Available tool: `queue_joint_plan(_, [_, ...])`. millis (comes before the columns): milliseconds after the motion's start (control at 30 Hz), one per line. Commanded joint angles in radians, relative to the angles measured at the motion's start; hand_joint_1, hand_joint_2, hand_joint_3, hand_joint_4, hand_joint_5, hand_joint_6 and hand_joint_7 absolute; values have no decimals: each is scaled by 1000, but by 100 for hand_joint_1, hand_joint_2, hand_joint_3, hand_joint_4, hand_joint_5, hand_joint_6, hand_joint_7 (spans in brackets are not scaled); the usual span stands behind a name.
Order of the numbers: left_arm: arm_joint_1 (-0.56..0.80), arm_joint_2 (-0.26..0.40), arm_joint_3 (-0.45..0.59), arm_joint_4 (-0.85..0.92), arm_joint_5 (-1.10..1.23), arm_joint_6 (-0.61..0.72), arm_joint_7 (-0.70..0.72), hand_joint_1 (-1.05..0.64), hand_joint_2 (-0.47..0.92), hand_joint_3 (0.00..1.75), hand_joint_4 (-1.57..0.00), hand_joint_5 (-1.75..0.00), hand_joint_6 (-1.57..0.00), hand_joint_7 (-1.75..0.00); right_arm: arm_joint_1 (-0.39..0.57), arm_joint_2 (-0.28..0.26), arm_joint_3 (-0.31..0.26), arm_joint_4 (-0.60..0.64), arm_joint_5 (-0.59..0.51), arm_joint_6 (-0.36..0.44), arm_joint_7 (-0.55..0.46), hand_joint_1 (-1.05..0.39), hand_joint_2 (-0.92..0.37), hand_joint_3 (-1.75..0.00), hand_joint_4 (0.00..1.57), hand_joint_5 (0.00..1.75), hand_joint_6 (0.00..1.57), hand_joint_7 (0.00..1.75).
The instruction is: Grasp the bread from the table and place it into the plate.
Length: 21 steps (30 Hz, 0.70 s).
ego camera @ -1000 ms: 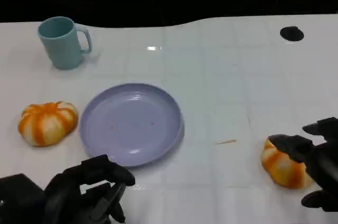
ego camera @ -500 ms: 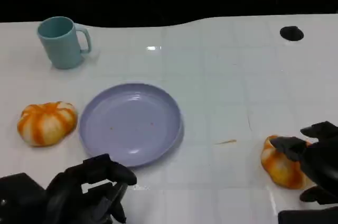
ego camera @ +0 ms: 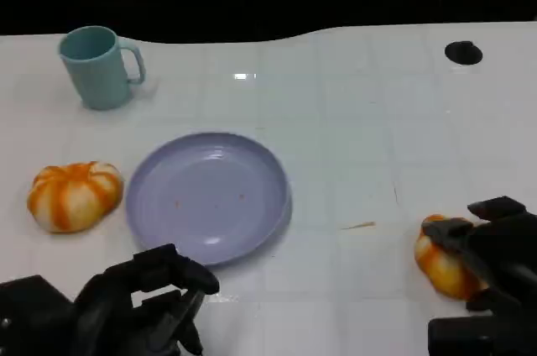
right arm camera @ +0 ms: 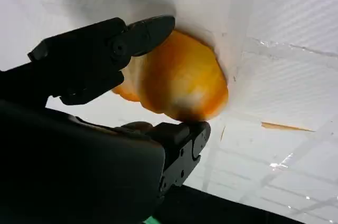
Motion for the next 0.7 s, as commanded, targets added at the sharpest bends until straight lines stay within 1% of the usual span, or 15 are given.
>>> queue_joint_plan(33, [2, 12, 4, -10, 0, -1, -1, -44, 73, 70, -82, -158, -84, -112, -40, 23, -12, 76, 92, 23, 10, -41, -84, -1, 14, 24, 29, 0])
queue_joint_plan(67, [2, 12, 4, -11, 1, 0, 0, -44, 73, 70, -83, -158, -84, -112, -46, 24, -12, 89, 108, 24, 9, -42, -84, -1, 15, 23, 29, 0])
queue_joint_plan(167, [4, 10, 6, -17, -2, 10, 5, -44, 73, 69, -83, -157, -84, -111, -72, 38, -30, 136, 207, 41, 53, -41, -87, -2, 17, 22, 28, 0])
queue_joint_plan(267, [4, 11, 6, -18, -2, 9, 3, -44, 74, 68, -83, -156, -84, -110, -93, 39, -42, 179, 276, 37, 53, -40, -91, -2, 27, 21, 34, 2])
queue_joint_plan(333, [5, 12, 6, -20, -2, 10, 2, -44, 75, 68, -83, -156, -84, -110, -104, 36, -43, 204, 296, 24, 28, -41, -92, -3, 34, 18, 39, 3])
queue_joint_plan(433, [7, 12, 6, -24, -4, 14, 1, -43, 75, 67, -83, -157, -84, -110, -117, 41, -51, 234, 321, -1, -29, -37, -92, -3, 48, 19, 51, 6])
queue_joint_plan(533, [8, 10, 6, -26, -6, 11, 0, -43, 76, 65, -83, -157, -84, -110, -134, 46, -48, 285, 315, -41, -137, -32, -90, 0, 75, 22, 71, 8])
queue_joint_plan(567, [9, 10, 6, -27, -7, 12, 1, -43, 77, 65, -82, -157, -84, -110, -140, 48, -45, 302, 310, -54, -176, -29, -89, 0, 87, 26, 80, 11])
queue_joint_plan(600, [10, 9, 6, -28, -7, 11, 1, -43, 77, 64, -82, -157, -84, -110, -146, 55, -49, 322, 314, -68, -216, -26, -88, 0, 92, 34, 86, 9])
queue_joint_plan(633, [10, 9, 6, -28, -6, 11, 1, -43, 77, 64, -82, -157, -84, -110, -151, 59, -50, 338, 319, -78, -243, -22, -88, 0, 91, 56, 94, 8])
queue_joint_plan(667, [10, 8, 6, -28, -5, 11, 2, -43, 77, 63, -82, -157, -84, -110, -157, 66, -55, 357, 329, -91, -272, -20, -88, 0, 86, 75, 98, 6])
queue_joint_plan(700, [10, 8, 5, -29, -5, 11, 3, -44, 78, 63, -82, -157, -84, -109, -163, 71, -58, 373, 336, -103, -297, -15, -88, 0, 79, 109, 105, 5])
